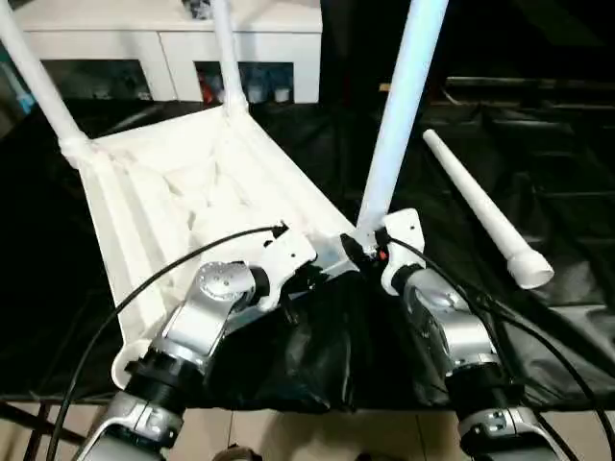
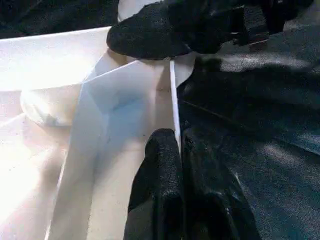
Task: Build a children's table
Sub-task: Rotate leg to tighten
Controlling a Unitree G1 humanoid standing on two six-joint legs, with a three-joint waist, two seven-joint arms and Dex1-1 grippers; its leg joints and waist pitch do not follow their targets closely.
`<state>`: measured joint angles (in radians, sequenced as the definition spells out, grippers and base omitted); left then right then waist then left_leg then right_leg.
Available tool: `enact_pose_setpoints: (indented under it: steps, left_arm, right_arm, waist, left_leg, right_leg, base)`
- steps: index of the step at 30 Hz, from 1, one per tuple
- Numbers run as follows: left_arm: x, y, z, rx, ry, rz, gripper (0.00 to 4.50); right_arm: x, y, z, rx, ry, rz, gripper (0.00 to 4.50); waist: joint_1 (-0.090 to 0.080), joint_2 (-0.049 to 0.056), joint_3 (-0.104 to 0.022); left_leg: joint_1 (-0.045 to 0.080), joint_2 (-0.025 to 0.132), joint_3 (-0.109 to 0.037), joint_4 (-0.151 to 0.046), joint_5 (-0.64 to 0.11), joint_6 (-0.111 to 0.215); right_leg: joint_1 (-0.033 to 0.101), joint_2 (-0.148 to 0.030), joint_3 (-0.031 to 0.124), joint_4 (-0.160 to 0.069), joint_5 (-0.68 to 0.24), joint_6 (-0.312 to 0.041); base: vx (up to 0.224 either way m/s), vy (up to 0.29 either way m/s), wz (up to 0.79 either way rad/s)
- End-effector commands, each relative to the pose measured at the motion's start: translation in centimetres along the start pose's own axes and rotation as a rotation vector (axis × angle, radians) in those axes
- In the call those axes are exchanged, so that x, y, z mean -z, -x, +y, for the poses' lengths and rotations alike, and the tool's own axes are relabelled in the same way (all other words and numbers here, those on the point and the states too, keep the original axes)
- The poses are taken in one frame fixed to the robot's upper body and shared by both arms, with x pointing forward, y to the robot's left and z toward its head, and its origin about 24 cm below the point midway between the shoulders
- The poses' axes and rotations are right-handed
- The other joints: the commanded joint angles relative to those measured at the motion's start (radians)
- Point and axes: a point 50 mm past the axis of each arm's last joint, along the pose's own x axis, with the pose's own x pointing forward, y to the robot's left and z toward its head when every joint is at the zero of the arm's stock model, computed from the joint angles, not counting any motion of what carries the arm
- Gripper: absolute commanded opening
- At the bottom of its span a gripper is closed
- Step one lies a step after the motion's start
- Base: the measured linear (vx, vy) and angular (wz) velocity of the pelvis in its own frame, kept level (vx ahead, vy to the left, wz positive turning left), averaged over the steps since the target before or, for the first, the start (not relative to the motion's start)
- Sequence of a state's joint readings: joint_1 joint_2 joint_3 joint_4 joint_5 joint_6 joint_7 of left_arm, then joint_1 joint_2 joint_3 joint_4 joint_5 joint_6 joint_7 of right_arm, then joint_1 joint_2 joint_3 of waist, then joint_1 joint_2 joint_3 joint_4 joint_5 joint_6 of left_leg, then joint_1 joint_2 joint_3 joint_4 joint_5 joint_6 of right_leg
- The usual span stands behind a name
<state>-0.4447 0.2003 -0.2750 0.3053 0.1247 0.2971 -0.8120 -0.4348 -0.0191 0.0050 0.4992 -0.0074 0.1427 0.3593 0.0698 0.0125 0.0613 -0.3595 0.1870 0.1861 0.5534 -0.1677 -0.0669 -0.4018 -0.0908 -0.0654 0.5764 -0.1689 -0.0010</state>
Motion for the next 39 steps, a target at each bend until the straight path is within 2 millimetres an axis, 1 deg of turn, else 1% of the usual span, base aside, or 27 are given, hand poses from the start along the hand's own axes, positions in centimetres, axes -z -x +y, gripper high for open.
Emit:
enact_pose_setpoints:
  steps: [1,2,3,4,5,6,7,8,9,10,11,12,14,15,16,17,19,20,22,24,25,29,30,33,34,36,39]
  left_arm:
    - [-2.5,-1.6,-2.3,0.115,-0.068,-0.129,0.00]
    - [-2.2,-1.1,-2.1,0.123,-0.074,-0.123,0.00]
    - [-1.9,-0.7,-1.9,0.131,-0.071,-0.118,0.00]
    - [-1.9,-0.7,-1.9,0.131,-0.070,-0.117,0.00]
    - [-1.4,-0.1,-1.6,0.148,-0.065,-0.101,0.00]
    - [-1.3,0.0,-1.6,0.150,-0.065,-0.100,0.00]
    - [-1.0,0.4,-1.6,0.166,-0.065,-0.093,0.00]
    - [-0.9,0.6,-1.6,0.179,-0.066,-0.088,0.00]
    - [-0.6,1.0,-1.5,0.199,-0.067,-0.082,0.00]
    - [-0.3,1.4,-1.5,0.219,-0.064,-0.074,0.00]
    - [-0.1,1.8,-1.4,0.234,-0.064,-0.067,0.00]
    - [0.2,2.4,-1.3,0.255,-0.069,-0.054,0.00]
    - [0.6,3.1,-1.1,0.275,-0.073,-0.040,0.00]
    - [0.6,3.1,-1.1,0.277,-0.074,-0.039,0.00]
    - [0.7,3.4,-1.0,0.285,-0.075,-0.034,0.00]
    - [0.9,4.1,-0.8,0.317,-0.078,-0.024,0.00]
    - [0.9,4.5,-0.7,0.333,-0.080,-0.022,0.00]
    - [0.9,4.6,-0.7,0.346,-0.080,-0.023,0.00]
    - [0.9,4.8,-0.5,0.363,-0.081,-0.022,0.00]
    - [0.9,5.0,-0.4,0.388,-0.080,-0.019,0.00]
    - [0.9,5.0,-0.3,0.390,-0.084,-0.016,0.00]
    - [0.8,5.1,0.1,0.399,-0.094,-0.005,0.00]
    - [0.7,5.0,0.2,0.401,-0.094,-0.005,0.00]
    - [0.6,5.0,0.5,0.390,-0.094,-0.010,0.00]
    - [0.7,4.9,0.5,0.376,-0.090,-0.014,0.00]
    - [0.7,4.8,0.5,0.364,-0.085,-0.019,0.00]
    - [0.7,4.2,0.6,0.299,-0.077,-0.023,0.00]
  right_arm:
    - [0.8,-0.6,2.9,-0.147,0.023,0.049,3.63]
    - [0.8,-0.4,2.2,-0.148,0.034,0.048,3.63]
    - [0.7,-0.2,1.7,-0.157,0.048,0.047,3.63]
    - [0.7,-0.2,1.6,-0.158,0.050,0.046,3.63]
    - [0.7,0.1,1.0,-0.203,0.081,0.048,3.63]
    - [0.7,0.2,1.0,-0.207,0.084,0.048,3.63]
    - [0.6,0.4,0.7,-0.236,0.094,0.049,3.63]
    - [0.6,0.5,0.5,-0.259,0.096,0.051,3.63]
    - [0.5,0.7,0.3,-0.299,0.108,0.052,3.63]
    - [0.4,1.0,0.2,-0.349,0.126,0.053,3.63]
    - [0.3,1.2,0.2,-0.397,0.141,0.056,3.63]
    - [0.3,1.6,0.4,-0.494,0.163,0.071,3.63]
    - [0.5,2.2,0.6,-0.606,0.180,0.095,3.63]
    - [0.5,2.3,0.6,-0.618,0.182,0.098,3.63]
    - [0.6,2.5,0.7,-0.657,0.188,0.109,3.63]
    - [0.7,3.0,0.8,-0.778,0.208,0.145,3.63]
    - [0.7,3.3,0.8,-0.840,0.214,0.162,3.63]
    - [0.7,3.4,0.8,-0.868,0.215,0.167,3.37]
    - [0.5,3.4,0.8,-0.910,0.225,0.176,3.28]
    - [0.3,3.4,0.7,-0.958,0.234,0.196,3.05]
    - [0.3,3.4,0.7,-0.967,0.236,0.202,2.94]
    - [0.1,3.5,0.6,-1.008,0.240,0.222,2.78]
    - [0.1,3.6,0.6,-1.017,0.243,0.224,2.78]
    - [0.2,3.6,0.6,-1.014,0.238,0.220,2.72]
    - [0.4,3.6,0.7,-0.998,0.222,0.210,2.71]
    - [0.4,3.5,0.9,-0.977,0.206,0.197,2.70]
    - [0.6,3.0,1.0,-0.868,0.156,0.141,2.70]
  waist:
    - [0.000,-0.007,-0.047]
    - [0.000,-0.010,-0.048]
    - [0.003,-0.009,-0.050]
    - [0.004,-0.008,-0.052]
    - [0.004,-0.012,-0.053]
    - [0.006,-0.011,-0.054]
    - [0.006,-0.010,-0.054]
    - [0.006,-0.014,-0.055]
    - [0.006,-0.012,-0.055]
    - [0.007,-0.014,-0.057]
    - [0.006,-0.013,-0.056]
    - [0.005,-0.017,-0.056]
    - [0.006,-0.013,-0.055]
    - [0.008,-0.012,-0.055]
    - [0.010,-0.016,-0.054]
    - [0.014,-0.017,-0.054]
    - [0.019,-0.018,-0.052]
    - [0.021,-0.018,-0.051]
    - [0.024,-0.020,-0.050]
    - [0.024,-0.021,-0.051]
    - [0.024,-0.019,-0.050]
    - [0.027,-0.021,-0.054]
    - [0.028,-0.017,-0.055]
    - [0.031,-0.017,-0.057]
    - [0.031,-0.019,-0.057]
    - [0.031,-0.018,-0.055]
    - [0.033,-0.018,-0.050]
  left_leg:
    - [0.006,0.039,-0.021,-0.074,-0.342,0.017]
    - [0.006,0.040,-0.017,-0.072,-0.324,0.022]
    - [0.006,0.040,-0.017,-0.070,-0.314,0.025]
    - [0.004,0.041,-0.015,-0.068,-0.289,0.033]
    - [0.002,0.041,-0.011,-0.065,-0.269,0.040]
    - [0.003,0.041,-0.012,-0.064,-0.259,0.044]
    - [0.001,0.041,-0.009,-0.061,-0.241,0.055]
    - [-0.001,0.041,-0.009,-0.060,-0.233,0.060]
    - [-0.005,0.040,-0.010,-0.060,-0.213,0.067]
    - [-0.003,0.041,-0.010,-0.058,-0.202,0.071]
    - [-0.004,0.042,-0.010,-0.057,-0.197,0.078]
    - [-0.005,0.042,-0.009,-0.057,-0.195,0.081]
    - [-0.001,0.044,-0.009,-0.056,-0.197,0.089]
    - [0.000,0.045,-0.008,-0.056,-0.202,0.088]
    - [0.000,0.045,-0.007,-0.057,-0.201,0.087]
    - [0.001,0.046,-0.007,-0.056,-0.204,0.086]
    - [0.002,0.048,-0.006,-0.057,-0.217,0.086]
    - [0.003,0.049,-0.005,-0.058,-0.224,0.082]
    - [0.005,0.049,-0.004,-0.058,-0.227,0.073]
    - [0.005,0.049,-0.003,-0.058,-0.225,0.070]
    - [0.007,0.049,-0.002,-0.057,-0.233,0.068]
    - [0.005,0.047,-0.003,-0.055,-0.211,0.066]
    - [0.005,0.048,-0.003,-0.055,-0.204,0.067]
    - [0.004,0.047,-0.002,-0.052,-0.186,0.073]
    - [0.004,0.047,-0.002,-0.051,-0.187,0.074]
    - [0.005,0.048,-0.002,-0.053,-0.198,0.071]
    - [0.007,0.049,-0.004,-0.058,-0.247,0.052]
  right_leg:
    - [0.026,-0.054,0.043,-0.085,-0.430,-0.119]
    - [0.026,-0.052,0.044,-0.083,-0.393,-0.130]
    - [0.026,-0.052,0.044,-0.080,-0.373,-0.136]
    - [0.029,-0.052,0.045,-0.074,-0.329,-0.152]
    - [0.030,-0.051,0.045,-0.071,-0.297,-0.165]
    - [0.032,-0.052,0.044,-0.068,-0.279,-0.172]
    - [0.032,-0.051,0.045,-0.065,-0.252,-0.183]
    - [0.036,-0.052,0.044,-0.062,-0.241,-0.187]
    - [0.038,-0.050,0.043,-0.059,-0.224,-0.191]
    - [0.041,-0.050,0.041,-0.056,-0.207,-0.197]
    - [0.042,-0.052,0.042,-0.053,-0.196,-0.206]
    - [0.042,-0.051,0.042,-0.053,-0.195,-0.208]
    - [0.039,-0.049,0.041,-0.052,-0.192,-0.216]
    - [0.039,-0.048,0.042,-0.052,-0.191,-0.218]
    - [0.040,-0.049,0.042,-0.051,-0.189,-0.221]
    - [0.040,-0.050,0.042,-0.050,-0.190,-0.224]
    - [0.039,-0.049,0.041,-0.049,-0.197,-0.227]
    - [0.038,-0.050,0.042,-0.050,-0.204,-0.230]
    - [0.037,-0.050,0.042,-0.050,-0.212,-0.234]
    - [0.039,-0.050,0.042,-0.048,-0.215,-0.234]
    - [0.036,-0.051,0.043,-0.050,-0.220,-0.236]
    - [0.040,-0.051,0.042,-0.045,-0.195,-0.241]
    - [0.041,-0.051,0.042,-0.044,-0.187,-0.243]
    - [0.042,-0.051,0.041,-0.041,-0.155,-0.254]
    - [0.043,-0.051,0.041,-0.041,-0.153,-0.256]
    - [0.041,-0.051,0.041,-0.043,-0.170,-0.254]
    - [0.038,-0.054,0.043,-0.051,-0.246,-0.235]
  base:
    - [0.000,0.000,0.00]
    - [0.000,0.000,0.00]
    - [0.000,0.000,0.00]
    - [0.000,0.000,0.00]
    - [0.000,0.000,0.00]
    - [0.000,0.000,0.00]
    - [0.000,0.000,0.00]
    - [0.000,0.000,0.00]
    - [0.000,0.000,0.00]
    - [0.000,0.000,0.00]
    - [0.000,0.000,0.00]
    - [0.000,0.000,0.00]
    - [0.000,0.000,0.00]
    - [0.000,0.000,0.00]
    - [0.000,0.000,0.00]
    - [0.000,0.000,0.00]
    - [0.000,0.000,0.00]
    - [0.000,0.000,0.00]
    - [0.000,0.000,0.00]
    - [0.000,0.000,0.00]
    - [0.000,0.000,0.00]
    - [0.000,0.000,0.00]
    - [0.000,0.000,0.00]
    - [0.000,0.000,0.00]
    - [0.000,0.000,0.00]
    - [0.000,0.000,0.00]
    - [0.000,0.000,0.00]
